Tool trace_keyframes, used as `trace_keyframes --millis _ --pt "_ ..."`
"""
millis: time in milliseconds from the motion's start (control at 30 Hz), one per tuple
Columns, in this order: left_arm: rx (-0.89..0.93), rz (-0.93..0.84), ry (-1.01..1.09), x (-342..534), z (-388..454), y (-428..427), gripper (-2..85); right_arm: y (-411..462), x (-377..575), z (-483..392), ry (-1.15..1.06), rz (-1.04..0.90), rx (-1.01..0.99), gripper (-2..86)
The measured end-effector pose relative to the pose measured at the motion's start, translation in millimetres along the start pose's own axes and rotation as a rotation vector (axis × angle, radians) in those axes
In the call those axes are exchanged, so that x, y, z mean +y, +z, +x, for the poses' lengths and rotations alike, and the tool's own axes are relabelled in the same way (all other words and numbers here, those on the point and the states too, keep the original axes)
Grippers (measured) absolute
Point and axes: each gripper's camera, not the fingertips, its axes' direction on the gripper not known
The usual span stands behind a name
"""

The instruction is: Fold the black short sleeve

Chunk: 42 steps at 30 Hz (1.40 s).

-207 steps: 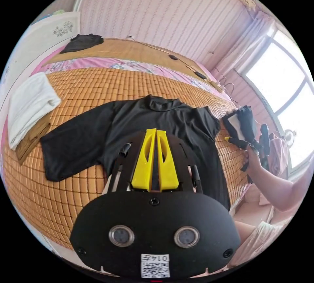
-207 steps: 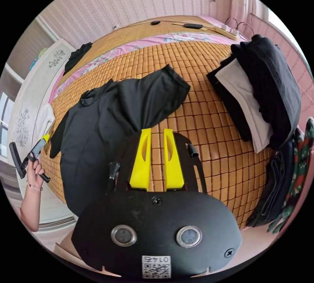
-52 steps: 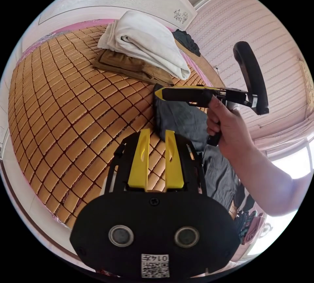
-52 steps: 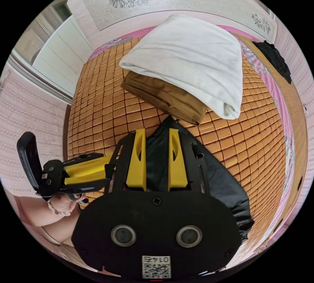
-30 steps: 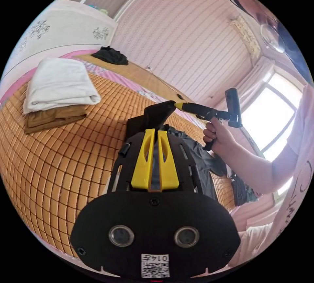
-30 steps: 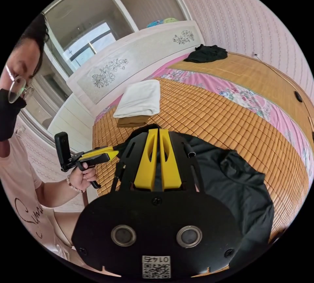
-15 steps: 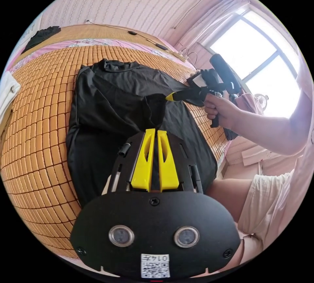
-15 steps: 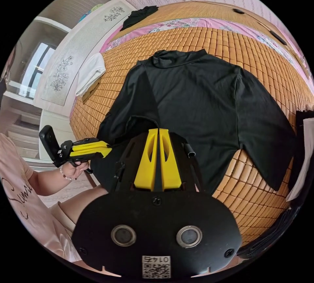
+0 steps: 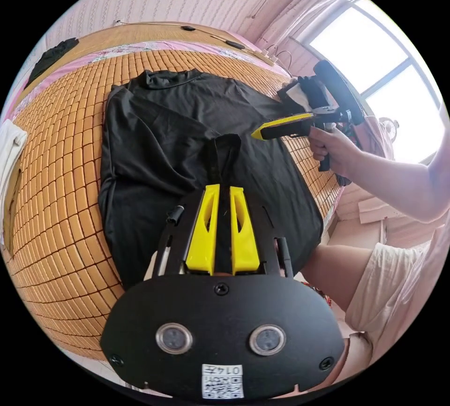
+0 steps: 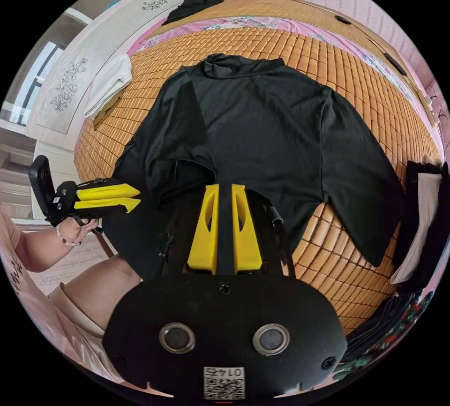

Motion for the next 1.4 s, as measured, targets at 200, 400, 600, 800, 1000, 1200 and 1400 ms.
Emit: trace_keyframes --millis 200,400,600,800,1000,1200,1400 --pt "-0.027 -0.145 -0.028 -24.2 3.7 32.0 1.3 18.5 -15.7 -13.2 -0.064 -0.069 0.057 1.8" --pt "0.018 -0.103 -0.002 -26.7 7.6 15.6 -0.5 2.8 -9.4 -8.8 -0.093 -0.034 0.062 -0.8" --pt "0.051 -0.17 0.019 -29.4 11.8 30.1 2.9 6.1 -4.5 -2.1 -0.072 -0.113 0.082 -0.7" --pt "0.034 -0.057 -0.011 -35.1 0.4 -4.3 4.3 -20.0 -5.6 -4.5 -0.098 -0.067 0.096 0.9" --pt "-0.259 0.025 -0.013 -53.8 -25.5 -27.3 4.8 -19.0 -85.8 -31.7 -0.252 0.104 -0.038 5.5" --pt "-0.279 -0.02 -0.016 -72.0 -36.4 -9.1 6.4 18.2 -163.2 -47.3 -0.286 0.07 -0.081 8.4" --pt "-0.225 0.014 -0.081 -73.6 -38.4 -8.6 2.8 30.6 -188.1 -53.7 -0.319 -0.012 -0.103 2.6"
